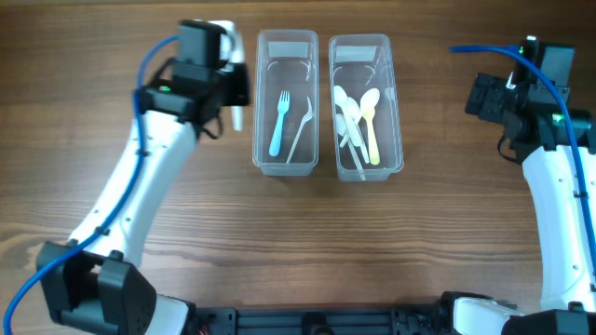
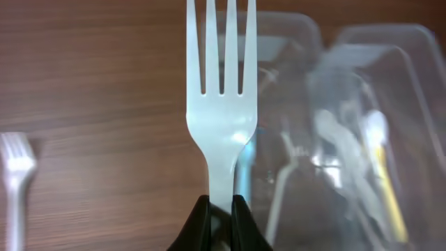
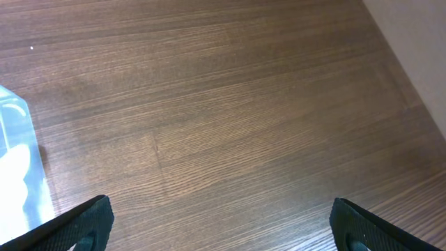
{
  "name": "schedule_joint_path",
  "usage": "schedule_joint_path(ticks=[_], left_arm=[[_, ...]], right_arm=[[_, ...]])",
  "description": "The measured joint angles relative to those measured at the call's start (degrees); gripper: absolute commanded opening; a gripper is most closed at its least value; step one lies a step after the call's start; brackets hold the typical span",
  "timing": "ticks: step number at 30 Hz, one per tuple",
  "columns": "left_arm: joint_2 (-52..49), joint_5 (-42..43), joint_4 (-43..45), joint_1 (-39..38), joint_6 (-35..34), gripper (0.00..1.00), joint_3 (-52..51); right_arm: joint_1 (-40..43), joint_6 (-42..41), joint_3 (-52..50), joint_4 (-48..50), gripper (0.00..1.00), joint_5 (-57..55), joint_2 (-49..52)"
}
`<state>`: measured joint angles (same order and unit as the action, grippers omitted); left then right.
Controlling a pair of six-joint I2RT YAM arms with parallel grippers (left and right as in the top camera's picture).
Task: Pack container
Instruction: 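Lower the white fork into the left container and release, then grasp the last white fork and carry it over the left container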
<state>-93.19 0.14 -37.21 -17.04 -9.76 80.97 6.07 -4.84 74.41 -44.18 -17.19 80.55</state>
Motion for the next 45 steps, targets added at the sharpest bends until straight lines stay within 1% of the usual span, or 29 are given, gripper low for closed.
schedule_joint_path(ticks=[4, 10, 11, 12, 13, 16, 18, 22, 27, 29, 30, 31, 37, 42, 45], left_arm=[[-1.3, 0.2, 1.0, -5.5, -2.2, 0.04, 0.0], [-6.6, 0.2, 3.3, -8.8, -4.0, 0.08, 0.0], [-7.6, 0.2, 3.7, -8.9, -4.3, 0.11, 0.0], [-9.2, 0.2, 4.4, -9.0, -4.6, 0.18, 0.0], [-10.7, 0.2, 5.1, -9.0, -4.8, 0.27, 0.0], [-14.1, 0.2, 7.3, -8.9, -5.2, 0.38, 0.0], [-15.5, 0.2, 8.4, -8.9, -5.8, 0.48, 0.0], [-15.5, 0.2, 9.8, -8.9, -5.9, 0.47, 0.0], [-13.9, -0.2, 8.7, -8.5, -5.1, 0.47, 0.0], [-11.8, -1.9, 7.2, -7.7, -4.4, 0.49, 0.0], [-10.3, -3.2, 6.4, -7.0, -4.2, 0.54, 0.0], [-9.2, -4.4, 5.7, -6.4, -4.1, 0.54, 0.0], [-2.2, -12.3, 0.2, -0.1, -2.2, 0.52, 0.0], [-1.8, -14.5, -4.5, 6.4, 0.2, 0.51, 0.1], [-2.0, -14.9, -5.2, 10.6, 0.9, 0.49, 0.1]], right_arm=[[0.0, 0.0, 0.0, 0.0, 1.00, 0.0, 0.0], [0.0, 0.0, 0.0, 0.0, 1.00, 0.0, 0.0], [0.0, 0.0, 0.0, 0.0, 1.00, 0.0, 0.0], [0.0, 0.0, 0.0, 0.0, 1.00, 0.0, 0.0], [0.0, 0.0, 0.0, 0.0, 1.00, 0.0, 0.0], [0.0, 0.0, 0.0, 0.0, 1.00, 0.0, 0.0], [0.0, 0.0, 0.0, 0.0, 1.00, 0.0, 0.0], [0.0, 0.0, 0.0, 0.0, 1.00, 0.0, 0.0], [0.0, 0.0, 0.0, 0.0, 1.00, 0.0, 0.0], [0.0, 0.0, 0.0, 0.0, 1.00, 0.0, 0.0], [0.0, 0.0, 0.0, 0.0, 1.00, 0.0, 0.0], [0.0, 0.0, 0.0, 0.0, 1.00, 0.0, 0.0], [0.0, 0.0, 0.0, 0.0, 1.00, 0.0, 0.0], [0.0, 0.0, 0.0, 0.0, 1.00, 0.0, 0.0], [0.0, 0.0, 0.0, 0.0, 1.00, 0.0, 0.0]])
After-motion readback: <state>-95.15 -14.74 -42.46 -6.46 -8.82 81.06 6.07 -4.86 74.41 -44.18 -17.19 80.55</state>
